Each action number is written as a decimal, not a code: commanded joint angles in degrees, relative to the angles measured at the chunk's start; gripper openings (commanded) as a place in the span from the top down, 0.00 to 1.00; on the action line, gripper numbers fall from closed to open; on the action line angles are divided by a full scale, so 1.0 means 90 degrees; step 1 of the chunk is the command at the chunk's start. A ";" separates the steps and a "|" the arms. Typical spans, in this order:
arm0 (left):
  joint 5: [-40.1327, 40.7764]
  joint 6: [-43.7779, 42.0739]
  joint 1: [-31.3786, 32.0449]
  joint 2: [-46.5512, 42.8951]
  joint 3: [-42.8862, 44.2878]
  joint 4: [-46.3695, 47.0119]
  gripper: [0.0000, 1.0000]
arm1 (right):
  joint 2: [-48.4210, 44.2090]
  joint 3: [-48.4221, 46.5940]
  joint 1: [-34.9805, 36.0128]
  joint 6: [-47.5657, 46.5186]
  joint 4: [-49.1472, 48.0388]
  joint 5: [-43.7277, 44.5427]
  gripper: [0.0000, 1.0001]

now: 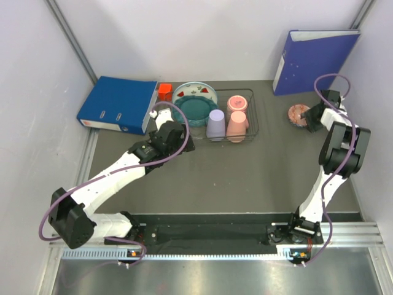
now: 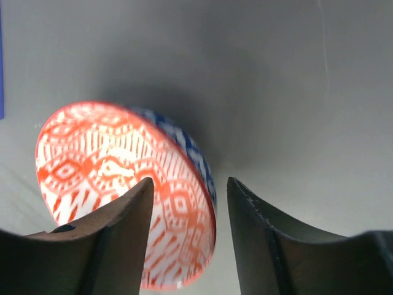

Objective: Unload the mixed dishes from the dish rack
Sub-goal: Place the bowl at the center of the board, then pick up the cup from the dish rack.

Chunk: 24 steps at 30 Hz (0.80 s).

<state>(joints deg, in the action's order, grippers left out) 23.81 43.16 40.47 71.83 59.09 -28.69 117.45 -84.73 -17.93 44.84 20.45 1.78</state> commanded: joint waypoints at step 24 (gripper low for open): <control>0.0196 -0.0869 -0.0004 0.0797 0.1354 0.0541 0.01 | -0.5062 0.1631 0.4196 -0.1406 -0.0475 0.1196 0.36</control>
<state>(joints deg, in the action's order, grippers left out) 26.63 37.60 40.47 75.05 67.77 -26.92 71.46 -73.23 13.32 40.51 15.94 2.59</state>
